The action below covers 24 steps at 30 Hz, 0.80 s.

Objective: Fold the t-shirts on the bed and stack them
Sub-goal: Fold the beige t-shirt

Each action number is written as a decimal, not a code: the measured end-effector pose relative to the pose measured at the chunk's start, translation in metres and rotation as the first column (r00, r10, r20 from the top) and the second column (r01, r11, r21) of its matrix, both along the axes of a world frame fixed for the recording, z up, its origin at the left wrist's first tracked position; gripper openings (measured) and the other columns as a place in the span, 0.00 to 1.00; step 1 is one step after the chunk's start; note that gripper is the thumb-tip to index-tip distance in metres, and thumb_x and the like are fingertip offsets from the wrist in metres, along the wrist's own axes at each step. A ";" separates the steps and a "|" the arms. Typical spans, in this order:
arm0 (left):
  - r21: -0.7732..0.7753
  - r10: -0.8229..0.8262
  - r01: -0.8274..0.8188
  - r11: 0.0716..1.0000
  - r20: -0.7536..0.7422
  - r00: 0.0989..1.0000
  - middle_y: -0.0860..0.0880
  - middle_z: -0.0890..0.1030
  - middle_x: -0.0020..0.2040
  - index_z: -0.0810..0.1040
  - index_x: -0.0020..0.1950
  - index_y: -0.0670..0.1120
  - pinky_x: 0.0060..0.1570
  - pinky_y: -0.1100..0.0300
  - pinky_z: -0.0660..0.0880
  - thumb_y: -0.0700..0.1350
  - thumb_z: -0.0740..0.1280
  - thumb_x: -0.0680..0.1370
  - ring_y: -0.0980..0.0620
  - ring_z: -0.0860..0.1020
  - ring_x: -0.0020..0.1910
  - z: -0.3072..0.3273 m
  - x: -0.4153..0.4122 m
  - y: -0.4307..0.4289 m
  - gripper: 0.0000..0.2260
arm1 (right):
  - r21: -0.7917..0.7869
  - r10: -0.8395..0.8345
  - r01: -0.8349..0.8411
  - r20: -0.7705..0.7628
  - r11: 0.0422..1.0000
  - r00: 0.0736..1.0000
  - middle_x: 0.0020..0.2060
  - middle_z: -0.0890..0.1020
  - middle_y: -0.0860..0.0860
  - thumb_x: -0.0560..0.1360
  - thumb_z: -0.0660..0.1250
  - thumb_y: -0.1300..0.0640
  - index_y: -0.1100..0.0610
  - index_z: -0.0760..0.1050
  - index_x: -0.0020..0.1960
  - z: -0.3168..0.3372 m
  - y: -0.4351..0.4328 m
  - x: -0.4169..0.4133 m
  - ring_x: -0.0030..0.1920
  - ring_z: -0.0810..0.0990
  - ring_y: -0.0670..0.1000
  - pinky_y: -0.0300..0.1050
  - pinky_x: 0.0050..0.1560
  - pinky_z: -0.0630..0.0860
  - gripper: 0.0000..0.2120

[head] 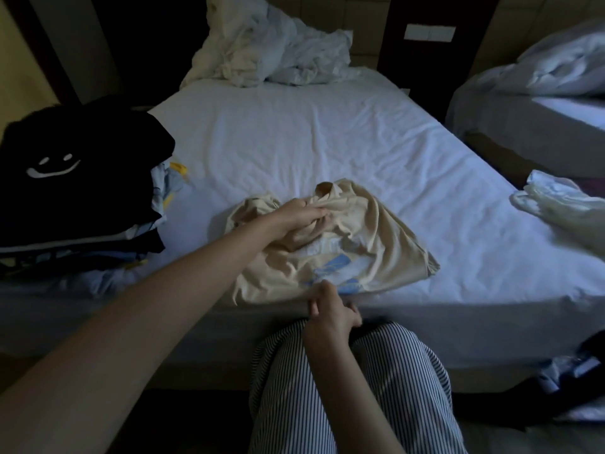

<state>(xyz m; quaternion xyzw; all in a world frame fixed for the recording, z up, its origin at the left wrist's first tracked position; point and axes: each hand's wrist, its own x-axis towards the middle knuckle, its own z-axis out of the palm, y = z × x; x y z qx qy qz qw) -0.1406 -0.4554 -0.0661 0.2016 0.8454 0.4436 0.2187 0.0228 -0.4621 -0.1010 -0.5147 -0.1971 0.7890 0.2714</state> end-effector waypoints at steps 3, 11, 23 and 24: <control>0.155 0.043 -0.076 0.985 0.204 0.978 0.49 0.81 0.36 0.78 0.45 0.42 0.44 0.61 0.74 0.50 0.66 0.78 0.51 0.79 0.40 0.008 0.002 -0.008 0.11 | -0.158 0.085 -0.112 -0.168 0.981 0.982 0.43 0.77 0.54 0.75 0.66 0.64 0.62 0.70 0.57 0.002 0.003 0.002 0.38 0.78 0.44 0.36 0.38 0.76 0.12; 0.383 0.087 -0.233 0.894 0.362 0.928 0.44 0.79 0.39 0.78 0.45 0.43 0.38 0.61 0.76 0.46 0.68 0.76 0.50 0.79 0.35 0.061 -0.014 -0.048 0.06 | 0.225 0.432 -0.392 -0.170 0.892 0.886 0.39 0.80 0.53 0.79 0.62 0.52 0.55 0.74 0.53 0.046 0.036 -0.001 0.36 0.79 0.50 0.41 0.31 0.76 0.08; 0.250 0.268 -0.338 0.907 0.275 0.923 0.45 0.76 0.41 0.74 0.44 0.43 0.35 0.62 0.75 0.44 0.67 0.77 0.52 0.76 0.36 0.118 -0.061 -0.110 0.05 | 0.422 0.819 -0.825 0.265 0.376 0.509 0.29 0.81 0.58 0.80 0.57 0.64 0.68 0.73 0.50 0.142 0.153 -0.020 0.31 0.81 0.53 0.41 0.26 0.78 0.08; 0.200 0.284 -0.344 0.918 0.276 0.918 0.46 0.75 0.41 0.75 0.43 0.43 0.37 0.61 0.73 0.43 0.67 0.77 0.51 0.75 0.38 0.119 -0.061 -0.112 0.06 | 0.421 0.802 -0.853 0.366 0.309 0.472 0.28 0.81 0.57 0.79 0.58 0.66 0.68 0.71 0.54 0.143 0.156 -0.024 0.34 0.79 0.54 0.41 0.26 0.78 0.07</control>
